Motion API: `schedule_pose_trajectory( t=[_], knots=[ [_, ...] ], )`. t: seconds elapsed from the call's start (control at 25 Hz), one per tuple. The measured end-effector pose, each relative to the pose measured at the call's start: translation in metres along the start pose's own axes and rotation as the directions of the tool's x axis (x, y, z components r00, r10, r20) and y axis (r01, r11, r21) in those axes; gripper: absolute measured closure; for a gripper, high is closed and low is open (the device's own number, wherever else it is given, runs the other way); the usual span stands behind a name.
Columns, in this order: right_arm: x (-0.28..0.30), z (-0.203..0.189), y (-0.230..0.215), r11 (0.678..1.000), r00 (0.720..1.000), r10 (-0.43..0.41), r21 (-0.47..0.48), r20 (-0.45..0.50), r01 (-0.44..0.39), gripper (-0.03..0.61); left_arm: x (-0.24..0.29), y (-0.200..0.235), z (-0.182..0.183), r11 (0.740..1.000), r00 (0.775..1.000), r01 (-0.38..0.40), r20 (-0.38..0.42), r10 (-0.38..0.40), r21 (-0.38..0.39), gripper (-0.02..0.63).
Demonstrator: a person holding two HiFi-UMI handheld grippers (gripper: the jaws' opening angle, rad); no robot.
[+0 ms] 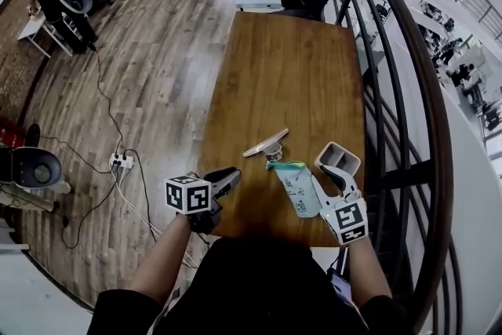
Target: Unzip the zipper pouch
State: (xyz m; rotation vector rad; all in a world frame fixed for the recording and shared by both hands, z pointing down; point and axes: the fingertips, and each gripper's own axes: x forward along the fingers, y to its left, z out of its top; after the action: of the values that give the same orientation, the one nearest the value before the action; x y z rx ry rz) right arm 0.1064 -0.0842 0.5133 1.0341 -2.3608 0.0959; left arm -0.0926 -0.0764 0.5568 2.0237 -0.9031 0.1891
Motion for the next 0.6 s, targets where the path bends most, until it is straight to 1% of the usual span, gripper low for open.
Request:
schedule_pose_trajectory(
  t=[0.24, 0.28, 0.36, 0.4, 0.48, 0.6],
  knots=[
    [-0.015, 0.005, 0.006, 0.998, 0.998, -0.056, 0.02, 0.03, 0.056, 0.496, -0.015, 0.0, 0.018, 1.0, 0.993, 0.028, 0.113, -0.03, 0.014, 0.535],
    [-0.018, 0.006, 0.009, 0.998, 0.998, -0.056, 0.027, 0.035, 0.055, 0.509, -0.017, -0.001, 0.021, 0.999, 0.991, 0.036, 0.126, -0.038, 0.017, 0.535],
    [-0.024, 0.004, 0.016, 0.997, 0.998, -0.056, 0.051, 0.038, 0.054, 0.513, -0.021, -0.003, 0.023, 0.998, 0.988, 0.055, 0.143, -0.058, 0.027, 0.535],
    [-0.027, 0.002, 0.02, 0.996, 0.997, -0.068, 0.06, 0.034, 0.066, 0.517, -0.022, -0.005, 0.023, 0.997, 0.987, 0.065, 0.146, -0.07, 0.037, 0.535],
    [-0.034, 0.001, 0.027, 0.992, 0.993, -0.111, 0.069, 0.03, 0.108, 0.52, -0.025, -0.009, 0.023, 0.994, 0.984, 0.082, 0.153, -0.092, 0.069, 0.535],
    [-0.046, 0.007, 0.034, 0.983, 0.984, -0.165, 0.091, 0.06, 0.159, 0.532, -0.037, -0.013, 0.028, 0.986, 0.976, 0.075, 0.19, -0.103, 0.149, 0.535]
  ],
)
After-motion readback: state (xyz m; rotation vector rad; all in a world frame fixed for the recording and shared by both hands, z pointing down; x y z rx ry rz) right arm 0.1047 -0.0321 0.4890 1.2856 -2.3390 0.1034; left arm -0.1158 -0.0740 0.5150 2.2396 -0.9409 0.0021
